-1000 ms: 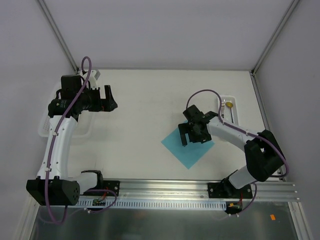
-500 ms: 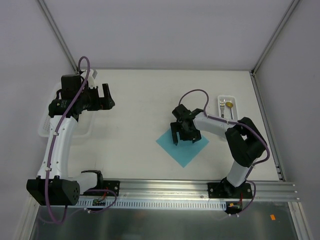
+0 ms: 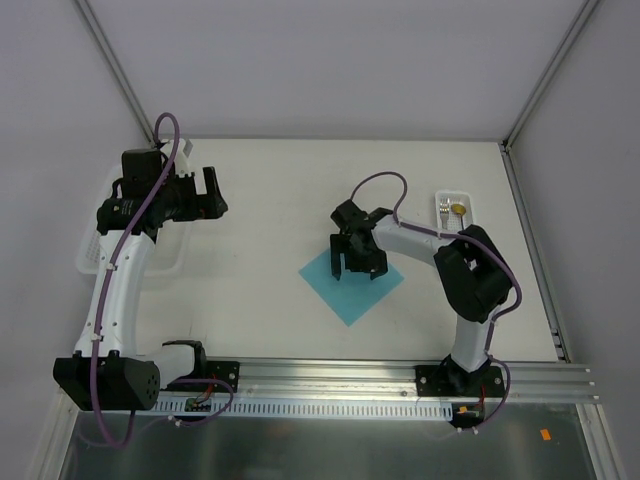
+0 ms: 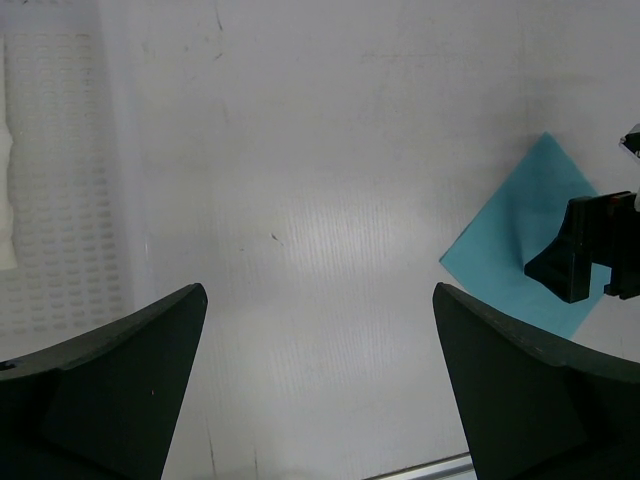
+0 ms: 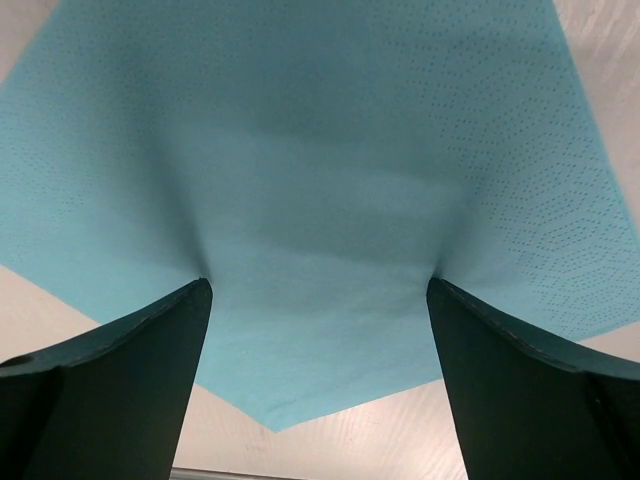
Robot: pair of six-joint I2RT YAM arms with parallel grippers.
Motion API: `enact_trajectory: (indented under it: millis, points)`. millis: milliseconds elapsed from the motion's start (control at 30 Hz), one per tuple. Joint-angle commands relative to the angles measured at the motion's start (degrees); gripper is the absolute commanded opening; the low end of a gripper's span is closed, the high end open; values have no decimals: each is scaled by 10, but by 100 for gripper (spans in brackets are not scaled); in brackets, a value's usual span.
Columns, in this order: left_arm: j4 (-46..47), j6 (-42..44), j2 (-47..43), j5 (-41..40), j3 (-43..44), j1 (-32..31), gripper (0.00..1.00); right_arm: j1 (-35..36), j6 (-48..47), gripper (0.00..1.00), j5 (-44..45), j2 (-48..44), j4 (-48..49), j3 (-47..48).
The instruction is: Place the utensils on the paper napkin and roll it up
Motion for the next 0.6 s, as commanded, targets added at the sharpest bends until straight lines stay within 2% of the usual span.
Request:
enact_trajectory:
  millis: [0,267,567]
  points:
    - [15,-11,6,-1,9,8,99,9,41,93,-33,35,47,21]
    - [15,-15,18,11,17,9,99,12,32,93,-43,69,47,55]
    - [15,-15,18,22,9,11,99,12,24,96,-43,48,46,68]
